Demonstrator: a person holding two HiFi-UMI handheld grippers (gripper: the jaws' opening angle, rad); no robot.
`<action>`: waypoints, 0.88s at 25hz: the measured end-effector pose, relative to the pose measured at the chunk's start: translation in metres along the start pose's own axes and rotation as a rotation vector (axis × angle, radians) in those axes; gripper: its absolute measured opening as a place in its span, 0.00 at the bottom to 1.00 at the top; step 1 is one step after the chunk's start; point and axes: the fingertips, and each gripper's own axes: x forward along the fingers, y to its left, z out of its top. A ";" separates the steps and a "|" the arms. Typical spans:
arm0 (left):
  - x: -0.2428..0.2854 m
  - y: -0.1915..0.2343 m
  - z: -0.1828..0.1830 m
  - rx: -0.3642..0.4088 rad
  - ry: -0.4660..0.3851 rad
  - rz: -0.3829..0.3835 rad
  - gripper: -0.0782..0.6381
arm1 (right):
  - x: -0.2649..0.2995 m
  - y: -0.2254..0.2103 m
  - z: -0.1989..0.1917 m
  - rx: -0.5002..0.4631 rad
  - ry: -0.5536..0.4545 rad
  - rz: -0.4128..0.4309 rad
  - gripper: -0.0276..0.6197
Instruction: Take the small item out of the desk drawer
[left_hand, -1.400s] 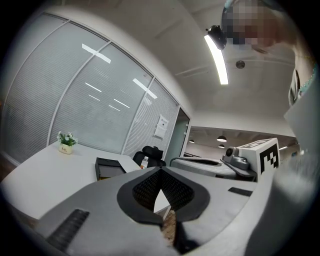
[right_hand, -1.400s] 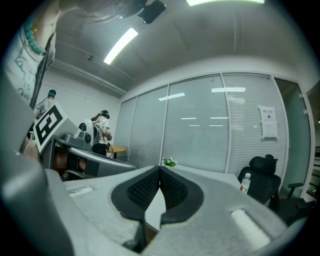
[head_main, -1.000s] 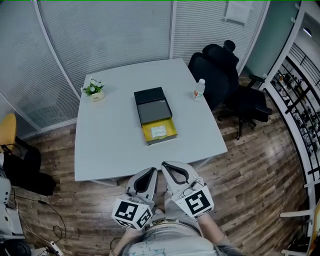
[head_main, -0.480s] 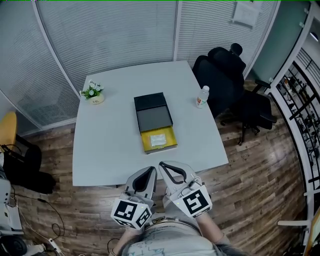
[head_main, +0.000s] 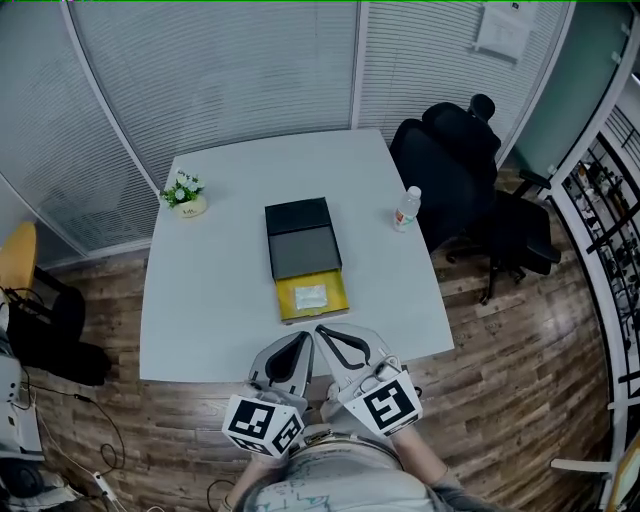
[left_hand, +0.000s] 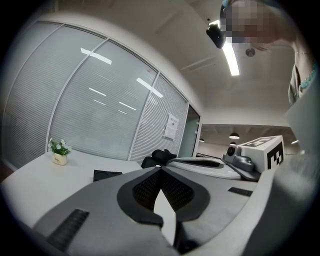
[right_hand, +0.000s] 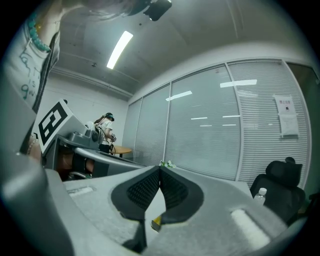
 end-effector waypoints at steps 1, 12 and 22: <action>0.006 0.001 0.000 -0.001 -0.001 0.006 0.11 | 0.003 -0.005 -0.001 -0.002 -0.002 0.008 0.05; 0.035 0.026 -0.004 -0.029 -0.017 0.106 0.11 | 0.027 -0.034 -0.011 -0.015 0.000 0.095 0.05; 0.058 0.052 0.000 -0.027 0.014 0.072 0.11 | 0.052 -0.051 -0.016 -0.009 0.019 0.056 0.05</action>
